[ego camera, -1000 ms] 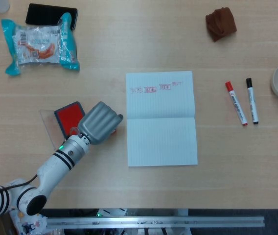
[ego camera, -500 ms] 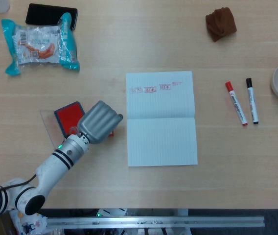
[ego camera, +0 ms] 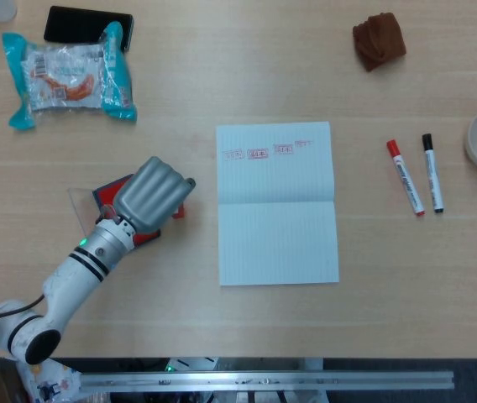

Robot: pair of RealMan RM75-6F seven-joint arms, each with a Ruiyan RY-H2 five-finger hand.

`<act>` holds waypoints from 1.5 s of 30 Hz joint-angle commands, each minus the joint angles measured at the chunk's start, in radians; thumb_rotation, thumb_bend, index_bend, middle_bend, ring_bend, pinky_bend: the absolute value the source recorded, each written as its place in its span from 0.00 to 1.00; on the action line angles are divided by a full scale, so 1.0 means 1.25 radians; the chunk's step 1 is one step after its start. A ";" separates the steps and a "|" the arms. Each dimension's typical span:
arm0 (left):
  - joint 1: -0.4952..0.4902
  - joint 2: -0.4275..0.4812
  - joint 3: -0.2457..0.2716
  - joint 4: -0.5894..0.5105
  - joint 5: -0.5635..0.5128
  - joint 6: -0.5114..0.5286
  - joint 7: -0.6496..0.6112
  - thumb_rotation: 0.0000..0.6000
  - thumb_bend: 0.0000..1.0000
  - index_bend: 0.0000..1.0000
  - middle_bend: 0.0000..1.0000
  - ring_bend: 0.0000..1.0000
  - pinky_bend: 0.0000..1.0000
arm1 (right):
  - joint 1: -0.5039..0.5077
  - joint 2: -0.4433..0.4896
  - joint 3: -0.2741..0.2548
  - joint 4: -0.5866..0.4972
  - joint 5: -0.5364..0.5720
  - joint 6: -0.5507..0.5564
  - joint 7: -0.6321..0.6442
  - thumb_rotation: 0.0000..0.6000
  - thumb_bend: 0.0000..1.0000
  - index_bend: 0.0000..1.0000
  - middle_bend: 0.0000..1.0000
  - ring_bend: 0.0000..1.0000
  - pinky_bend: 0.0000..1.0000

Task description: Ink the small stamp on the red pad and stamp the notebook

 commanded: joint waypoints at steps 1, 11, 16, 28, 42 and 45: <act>0.011 0.017 -0.001 -0.002 -0.001 0.013 -0.005 1.00 0.25 0.58 1.00 1.00 1.00 | 0.002 -0.001 0.000 0.000 -0.001 -0.001 -0.001 1.00 0.29 0.40 0.39 0.32 0.38; 0.043 0.022 0.035 0.041 0.021 0.028 0.018 1.00 0.25 0.59 1.00 1.00 1.00 | 0.005 -0.001 0.000 -0.005 -0.005 -0.001 -0.007 1.00 0.29 0.40 0.39 0.32 0.38; 0.053 0.004 0.041 0.071 0.038 0.042 0.034 1.00 0.25 0.59 1.00 1.00 1.00 | 0.003 0.002 -0.001 -0.011 -0.006 0.002 -0.011 1.00 0.29 0.40 0.39 0.32 0.38; 0.064 -0.020 0.033 0.120 0.055 0.050 0.050 1.00 0.25 0.59 1.00 1.00 1.00 | -0.001 0.004 -0.002 -0.014 -0.003 0.006 -0.014 1.00 0.29 0.40 0.39 0.32 0.38; 0.072 -0.018 0.039 0.163 0.082 0.050 0.043 1.00 0.25 0.60 1.00 1.00 1.00 | 0.000 0.003 -0.002 -0.015 -0.002 0.003 -0.016 1.00 0.29 0.40 0.39 0.32 0.38; 0.075 -0.020 0.042 0.170 0.089 0.051 0.043 1.00 0.25 0.60 1.00 1.00 1.00 | 0.000 0.002 -0.002 -0.014 0.000 0.002 -0.017 1.00 0.29 0.40 0.39 0.32 0.38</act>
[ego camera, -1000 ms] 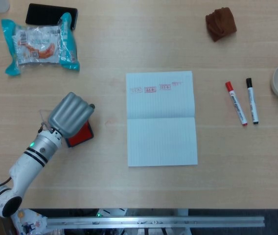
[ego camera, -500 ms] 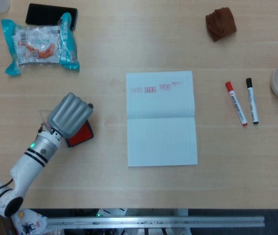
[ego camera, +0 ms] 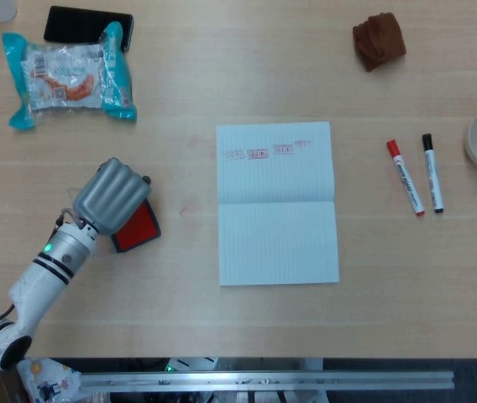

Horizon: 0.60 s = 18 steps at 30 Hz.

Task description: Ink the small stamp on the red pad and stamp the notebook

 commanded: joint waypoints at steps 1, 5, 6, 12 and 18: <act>0.002 -0.002 0.002 0.005 0.005 -0.001 0.000 1.00 0.25 0.60 1.00 1.00 1.00 | 0.000 -0.001 0.000 0.000 0.001 -0.001 0.000 1.00 0.29 0.40 0.39 0.32 0.38; 0.005 -0.007 0.002 0.012 0.009 -0.001 0.000 1.00 0.25 0.60 1.00 1.00 1.00 | 0.001 0.000 0.000 0.000 0.000 -0.001 -0.001 1.00 0.29 0.40 0.39 0.32 0.38; 0.005 -0.008 0.002 0.013 0.011 0.000 0.001 1.00 0.25 0.60 1.00 1.00 1.00 | 0.000 0.000 0.000 0.000 0.000 -0.001 0.000 1.00 0.29 0.40 0.39 0.32 0.38; 0.007 -0.015 0.004 0.020 0.017 -0.007 0.005 1.00 0.25 0.60 1.00 1.00 1.00 | -0.002 0.001 -0.001 -0.002 0.001 0.001 -0.001 1.00 0.29 0.40 0.39 0.32 0.38; 0.006 -0.016 0.000 0.015 0.014 -0.019 0.005 1.00 0.25 0.60 1.00 1.00 1.00 | -0.004 0.002 -0.001 -0.002 0.002 0.004 -0.001 1.00 0.29 0.40 0.39 0.32 0.38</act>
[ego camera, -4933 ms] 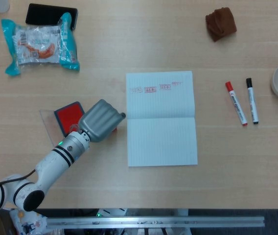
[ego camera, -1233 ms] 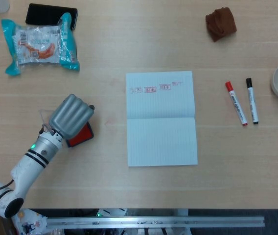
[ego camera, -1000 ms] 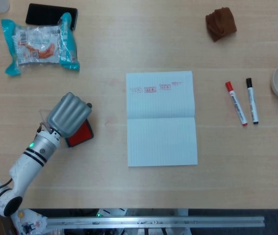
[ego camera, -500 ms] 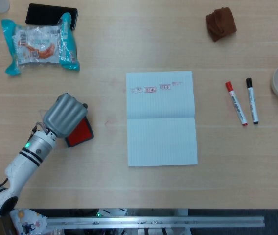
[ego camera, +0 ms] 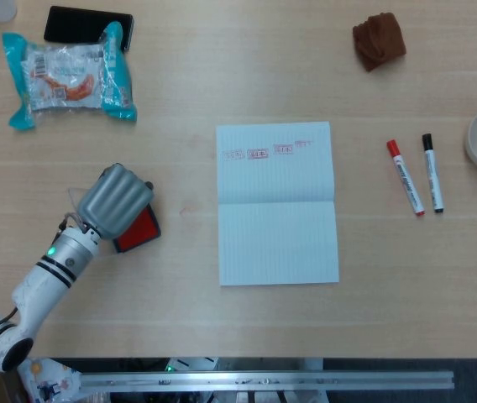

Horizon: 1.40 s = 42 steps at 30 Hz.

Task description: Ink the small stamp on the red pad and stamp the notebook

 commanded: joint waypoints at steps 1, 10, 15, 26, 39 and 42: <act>-0.002 0.000 -0.003 -0.003 -0.003 -0.008 -0.001 1.00 0.25 0.60 1.00 1.00 1.00 | -0.001 0.001 0.000 -0.001 0.000 0.001 0.000 1.00 0.29 0.40 0.39 0.32 0.38; -0.005 -0.002 -0.010 -0.008 -0.015 -0.027 -0.001 1.00 0.25 0.60 1.00 1.00 1.00 | -0.002 0.001 0.000 0.000 0.003 0.001 0.001 1.00 0.29 0.40 0.39 0.32 0.38; -0.006 -0.001 -0.012 -0.009 -0.023 -0.039 0.000 1.00 0.25 0.60 1.00 1.00 1.00 | -0.003 0.001 0.001 0.001 0.002 0.003 0.002 1.00 0.29 0.40 0.39 0.32 0.38; -0.010 0.037 -0.034 -0.063 -0.015 -0.007 -0.003 1.00 0.25 0.60 1.00 1.00 1.00 | -0.004 0.000 0.002 0.001 -0.001 0.006 0.004 1.00 0.29 0.40 0.39 0.32 0.38; -0.016 0.073 -0.043 -0.214 0.032 0.039 0.058 1.00 0.25 0.60 1.00 1.00 1.00 | -0.002 -0.001 0.002 0.007 -0.001 0.004 0.009 1.00 0.29 0.40 0.39 0.32 0.38; -0.023 0.067 -0.043 -0.244 0.048 0.038 0.080 1.00 0.25 0.60 1.00 1.00 1.00 | -0.004 0.000 0.001 0.007 -0.002 0.005 0.011 1.00 0.29 0.40 0.39 0.32 0.38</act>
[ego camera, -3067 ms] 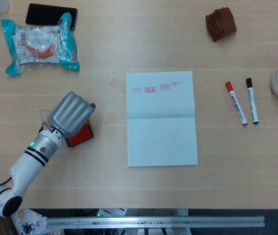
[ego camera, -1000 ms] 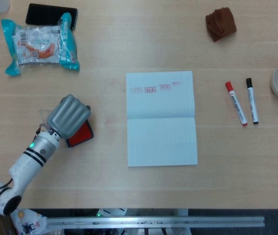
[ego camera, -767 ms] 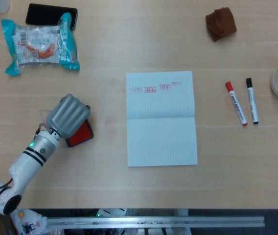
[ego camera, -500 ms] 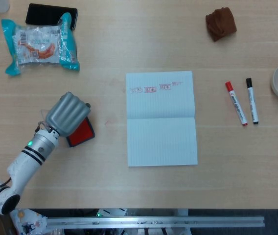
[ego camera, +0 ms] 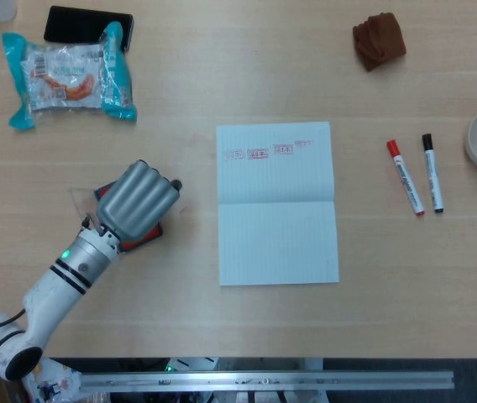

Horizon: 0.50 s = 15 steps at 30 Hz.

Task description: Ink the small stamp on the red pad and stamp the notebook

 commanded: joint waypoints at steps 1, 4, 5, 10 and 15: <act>-0.009 -0.008 0.000 -0.033 0.019 0.000 0.029 1.00 0.25 0.60 1.00 1.00 1.00 | -0.001 0.000 -0.001 0.001 0.000 0.000 0.002 1.00 0.29 0.40 0.39 0.32 0.38; -0.015 -0.025 -0.003 -0.050 0.022 -0.009 0.050 1.00 0.25 0.60 1.00 1.00 1.00 | -0.002 -0.002 -0.002 0.003 0.000 -0.001 0.005 1.00 0.29 0.40 0.39 0.32 0.38; -0.018 -0.034 -0.005 -0.054 0.024 -0.011 0.060 1.00 0.25 0.60 1.00 1.00 1.00 | -0.002 -0.003 -0.003 0.004 0.001 -0.002 0.006 1.00 0.29 0.40 0.39 0.32 0.38; -0.023 -0.072 -0.006 -0.063 0.034 -0.017 0.103 1.00 0.25 0.60 1.00 1.00 1.00 | -0.002 -0.002 -0.002 0.008 0.000 -0.001 0.008 1.00 0.29 0.40 0.39 0.32 0.38; -0.027 -0.107 -0.003 -0.053 0.040 -0.028 0.147 1.00 0.25 0.60 1.00 1.00 1.00 | -0.002 -0.002 -0.003 0.012 0.002 -0.004 0.011 1.00 0.29 0.40 0.39 0.32 0.38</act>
